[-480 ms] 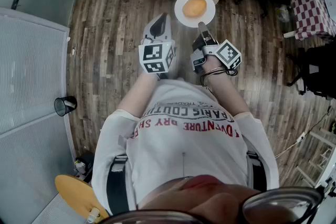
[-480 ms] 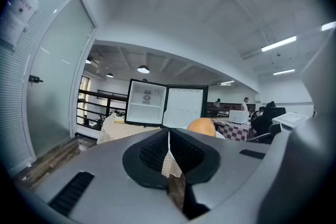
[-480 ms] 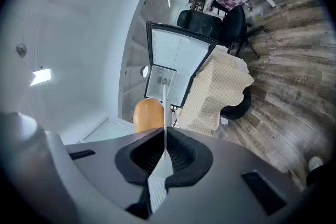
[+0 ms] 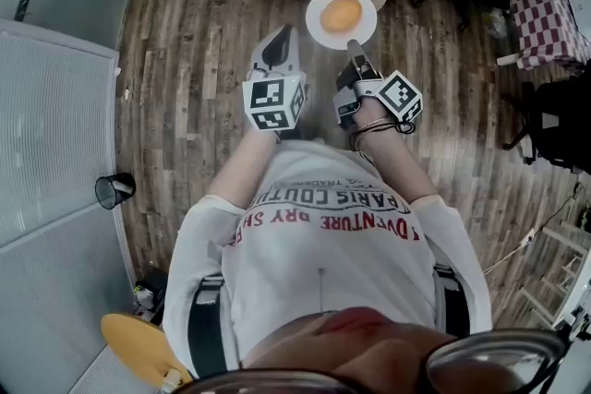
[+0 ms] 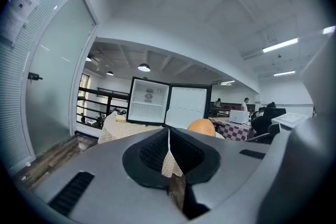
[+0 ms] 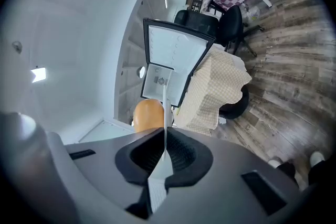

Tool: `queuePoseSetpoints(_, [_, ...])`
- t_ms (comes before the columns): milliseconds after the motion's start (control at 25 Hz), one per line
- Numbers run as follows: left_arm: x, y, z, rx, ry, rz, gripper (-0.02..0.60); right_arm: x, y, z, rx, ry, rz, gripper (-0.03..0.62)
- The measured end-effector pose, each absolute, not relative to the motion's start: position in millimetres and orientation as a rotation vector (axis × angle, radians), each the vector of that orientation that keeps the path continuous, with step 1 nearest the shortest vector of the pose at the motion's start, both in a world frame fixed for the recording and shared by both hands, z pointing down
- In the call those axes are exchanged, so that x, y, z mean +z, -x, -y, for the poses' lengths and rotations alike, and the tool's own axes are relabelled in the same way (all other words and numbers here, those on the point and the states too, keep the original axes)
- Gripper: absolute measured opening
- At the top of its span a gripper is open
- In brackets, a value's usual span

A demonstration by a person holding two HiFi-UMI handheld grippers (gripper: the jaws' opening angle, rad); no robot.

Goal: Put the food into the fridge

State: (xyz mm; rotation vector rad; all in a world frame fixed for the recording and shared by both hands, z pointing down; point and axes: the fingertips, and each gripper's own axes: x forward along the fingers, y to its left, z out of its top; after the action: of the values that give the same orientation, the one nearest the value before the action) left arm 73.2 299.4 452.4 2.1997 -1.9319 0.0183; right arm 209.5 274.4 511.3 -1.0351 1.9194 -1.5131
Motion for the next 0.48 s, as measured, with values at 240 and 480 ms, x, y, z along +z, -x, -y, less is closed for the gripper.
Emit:
queuePoseSetpoints(240, [461,-47,-267,0.012,-2.210,1.889,0.028,520,-189,-246,-1.509,1.101,-1.896,0.034])
queuePoseSetpoints(480, [462,-25,-212,0.019,-2.247,1.838,0.028,524,-166,-199,-1.510,1.125,-1.854,0.034])
